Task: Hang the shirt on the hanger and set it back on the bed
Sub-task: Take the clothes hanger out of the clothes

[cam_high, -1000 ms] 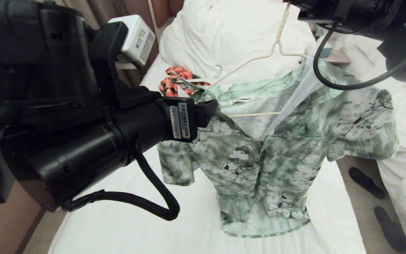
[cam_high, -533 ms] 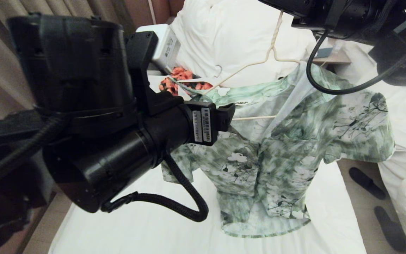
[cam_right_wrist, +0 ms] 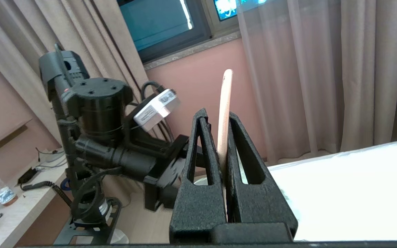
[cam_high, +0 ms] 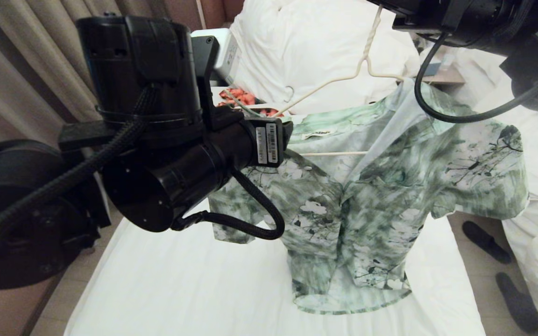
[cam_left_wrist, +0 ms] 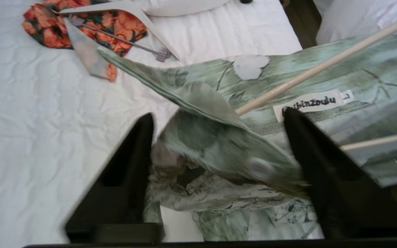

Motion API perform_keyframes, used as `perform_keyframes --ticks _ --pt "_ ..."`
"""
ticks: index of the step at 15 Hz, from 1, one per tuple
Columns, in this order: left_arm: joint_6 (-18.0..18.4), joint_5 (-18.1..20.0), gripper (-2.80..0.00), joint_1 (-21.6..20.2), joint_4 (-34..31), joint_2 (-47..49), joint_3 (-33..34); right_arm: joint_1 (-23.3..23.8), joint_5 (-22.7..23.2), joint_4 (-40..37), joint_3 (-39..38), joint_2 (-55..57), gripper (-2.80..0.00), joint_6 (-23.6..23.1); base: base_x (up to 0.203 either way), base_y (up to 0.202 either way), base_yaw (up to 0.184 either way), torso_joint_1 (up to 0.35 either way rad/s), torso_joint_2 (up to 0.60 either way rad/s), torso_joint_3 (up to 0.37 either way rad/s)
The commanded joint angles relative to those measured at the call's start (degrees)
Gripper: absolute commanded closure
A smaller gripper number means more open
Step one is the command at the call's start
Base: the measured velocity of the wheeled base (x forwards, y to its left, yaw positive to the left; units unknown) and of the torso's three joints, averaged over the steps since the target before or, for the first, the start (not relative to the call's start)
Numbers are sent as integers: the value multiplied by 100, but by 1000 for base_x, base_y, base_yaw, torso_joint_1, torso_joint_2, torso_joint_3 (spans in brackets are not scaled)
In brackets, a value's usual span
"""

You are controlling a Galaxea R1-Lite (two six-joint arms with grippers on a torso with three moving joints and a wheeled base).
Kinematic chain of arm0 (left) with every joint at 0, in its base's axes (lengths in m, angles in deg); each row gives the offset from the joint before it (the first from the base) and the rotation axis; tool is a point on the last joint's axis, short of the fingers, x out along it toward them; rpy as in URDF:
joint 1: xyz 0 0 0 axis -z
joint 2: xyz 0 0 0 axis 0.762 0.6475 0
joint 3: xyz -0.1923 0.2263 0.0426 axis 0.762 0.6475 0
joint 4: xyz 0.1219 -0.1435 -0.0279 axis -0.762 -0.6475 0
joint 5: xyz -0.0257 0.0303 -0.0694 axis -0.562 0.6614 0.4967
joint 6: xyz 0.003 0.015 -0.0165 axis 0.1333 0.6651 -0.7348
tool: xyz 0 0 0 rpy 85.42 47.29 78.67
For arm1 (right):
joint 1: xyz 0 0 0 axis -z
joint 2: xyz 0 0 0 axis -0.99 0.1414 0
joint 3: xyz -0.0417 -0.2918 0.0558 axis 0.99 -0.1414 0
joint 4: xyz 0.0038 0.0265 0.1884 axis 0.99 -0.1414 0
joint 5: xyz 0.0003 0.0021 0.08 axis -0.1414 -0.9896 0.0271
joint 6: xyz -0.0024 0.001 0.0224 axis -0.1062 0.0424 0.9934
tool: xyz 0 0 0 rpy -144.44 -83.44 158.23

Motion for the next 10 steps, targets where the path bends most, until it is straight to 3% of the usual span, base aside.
perform_keyframes --ticks 1,10 --pt "0 -75 0 -7 9 -124 -1 3 39 15 -7 -70 0 16 0 0 0 0 0 0" --pt "-88 -182 0 -23 69 -510 423 5 48 -11 -416 -622 0 24 0 0 0 0 0 0"
